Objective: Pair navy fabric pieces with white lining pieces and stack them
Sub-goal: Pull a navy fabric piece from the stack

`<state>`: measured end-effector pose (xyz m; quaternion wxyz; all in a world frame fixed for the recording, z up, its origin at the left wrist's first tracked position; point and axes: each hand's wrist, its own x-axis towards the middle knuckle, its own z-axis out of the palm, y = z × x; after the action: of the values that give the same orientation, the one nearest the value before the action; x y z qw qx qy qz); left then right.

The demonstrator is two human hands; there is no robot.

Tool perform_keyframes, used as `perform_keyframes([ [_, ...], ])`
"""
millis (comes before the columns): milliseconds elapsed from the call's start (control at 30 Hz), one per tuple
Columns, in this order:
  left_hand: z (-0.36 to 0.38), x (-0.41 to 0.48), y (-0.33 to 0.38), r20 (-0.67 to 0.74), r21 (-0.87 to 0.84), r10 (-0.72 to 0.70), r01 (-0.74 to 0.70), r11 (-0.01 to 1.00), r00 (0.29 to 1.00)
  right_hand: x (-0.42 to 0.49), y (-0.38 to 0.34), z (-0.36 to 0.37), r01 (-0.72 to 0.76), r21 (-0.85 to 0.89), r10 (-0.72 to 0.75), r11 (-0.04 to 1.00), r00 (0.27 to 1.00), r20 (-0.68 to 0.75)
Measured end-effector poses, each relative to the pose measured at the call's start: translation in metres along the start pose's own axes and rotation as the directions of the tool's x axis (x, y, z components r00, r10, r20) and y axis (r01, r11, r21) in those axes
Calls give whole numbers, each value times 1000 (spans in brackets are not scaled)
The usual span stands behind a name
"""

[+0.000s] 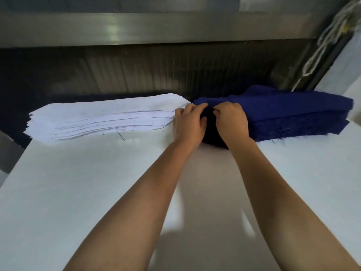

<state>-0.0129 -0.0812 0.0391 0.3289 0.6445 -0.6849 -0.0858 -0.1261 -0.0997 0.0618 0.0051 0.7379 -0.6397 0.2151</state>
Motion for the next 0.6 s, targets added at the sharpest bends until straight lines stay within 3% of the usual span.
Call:
perform_keyframes([
  [233,6,13,12,-48,-110,57,-62,992,997,6,2,-5,-160,255,175,954,984,-35],
  [333,9,15,19,-136,-106,62,-77,991,989,5,3,-4,-184,310,215,933,974,-71],
  [500,9,19,27,-111,-159,50,-67,985,993,3,9,-2,-167,400,242,901,960,-143],
  [600,4,19,39,-88,-237,51,-71,969,995,3,9,-5,-112,368,201,923,956,-212],
])
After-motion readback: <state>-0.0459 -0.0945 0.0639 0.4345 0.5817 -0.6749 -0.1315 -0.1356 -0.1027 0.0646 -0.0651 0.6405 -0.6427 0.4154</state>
